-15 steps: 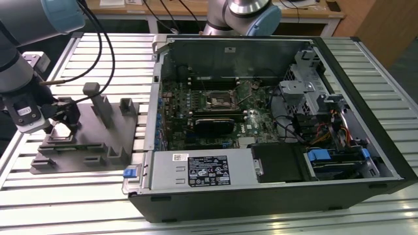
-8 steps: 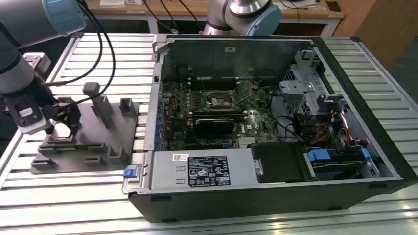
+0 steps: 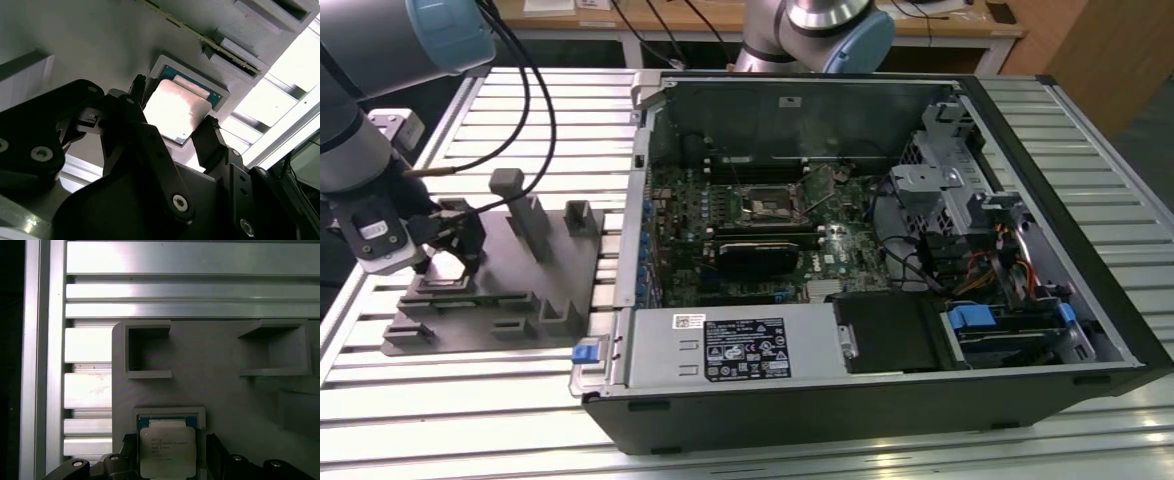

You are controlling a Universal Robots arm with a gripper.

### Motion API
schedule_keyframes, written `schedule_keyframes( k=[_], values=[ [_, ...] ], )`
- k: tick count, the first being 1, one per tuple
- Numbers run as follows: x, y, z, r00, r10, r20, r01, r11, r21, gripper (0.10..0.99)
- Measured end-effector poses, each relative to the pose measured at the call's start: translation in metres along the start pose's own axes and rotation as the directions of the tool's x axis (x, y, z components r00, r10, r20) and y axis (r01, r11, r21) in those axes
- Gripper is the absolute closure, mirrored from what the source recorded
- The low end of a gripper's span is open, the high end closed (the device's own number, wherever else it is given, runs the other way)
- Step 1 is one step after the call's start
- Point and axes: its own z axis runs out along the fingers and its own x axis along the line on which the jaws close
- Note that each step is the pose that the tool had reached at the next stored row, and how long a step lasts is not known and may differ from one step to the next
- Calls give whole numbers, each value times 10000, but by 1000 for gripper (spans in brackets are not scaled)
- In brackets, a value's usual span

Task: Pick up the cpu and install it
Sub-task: 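Pick up the cpu and move it towards the insertion slot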

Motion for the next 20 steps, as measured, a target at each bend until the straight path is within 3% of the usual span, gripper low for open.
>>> schedule_keyframes(
  k=[20],
  values=[
    [29,-1,6,10000,1,-1,-1,10000,0,439]
  ],
)
